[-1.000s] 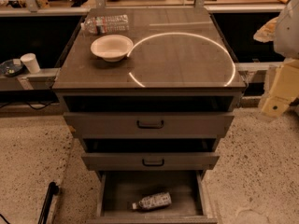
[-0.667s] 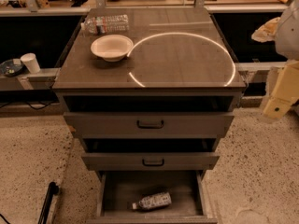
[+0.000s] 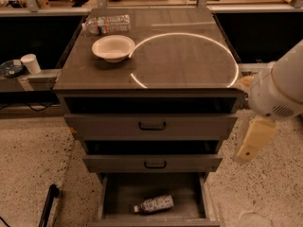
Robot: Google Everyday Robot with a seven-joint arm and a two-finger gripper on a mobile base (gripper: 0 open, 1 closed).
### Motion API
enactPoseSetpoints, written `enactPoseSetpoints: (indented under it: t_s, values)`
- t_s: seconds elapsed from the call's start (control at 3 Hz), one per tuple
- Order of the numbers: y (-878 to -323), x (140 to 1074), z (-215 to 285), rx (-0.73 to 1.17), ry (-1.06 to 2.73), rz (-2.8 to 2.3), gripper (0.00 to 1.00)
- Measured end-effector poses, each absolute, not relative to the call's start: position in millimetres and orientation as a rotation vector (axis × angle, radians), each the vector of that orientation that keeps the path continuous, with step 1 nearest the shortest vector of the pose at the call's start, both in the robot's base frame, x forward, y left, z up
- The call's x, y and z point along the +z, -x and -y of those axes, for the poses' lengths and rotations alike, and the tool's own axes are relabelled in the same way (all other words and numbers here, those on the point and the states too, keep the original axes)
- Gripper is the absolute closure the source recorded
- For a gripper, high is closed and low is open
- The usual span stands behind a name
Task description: Pick blue plastic bottle from bottom drawer and place on counter
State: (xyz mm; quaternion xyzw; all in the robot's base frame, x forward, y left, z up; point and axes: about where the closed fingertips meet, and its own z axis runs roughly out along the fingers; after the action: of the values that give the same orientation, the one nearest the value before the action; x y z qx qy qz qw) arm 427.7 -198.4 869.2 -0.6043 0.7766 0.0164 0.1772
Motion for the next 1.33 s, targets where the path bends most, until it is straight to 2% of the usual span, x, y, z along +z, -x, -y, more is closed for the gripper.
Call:
enactPoseSetpoints:
  t_s: [0.67,1.33]
  values:
    - [-408.6,812.4,186.0,0.034,1.809,-2.319,0.0]
    - [-423.4,756.3,151.4,0.023,1.85,-2.316,0.0]
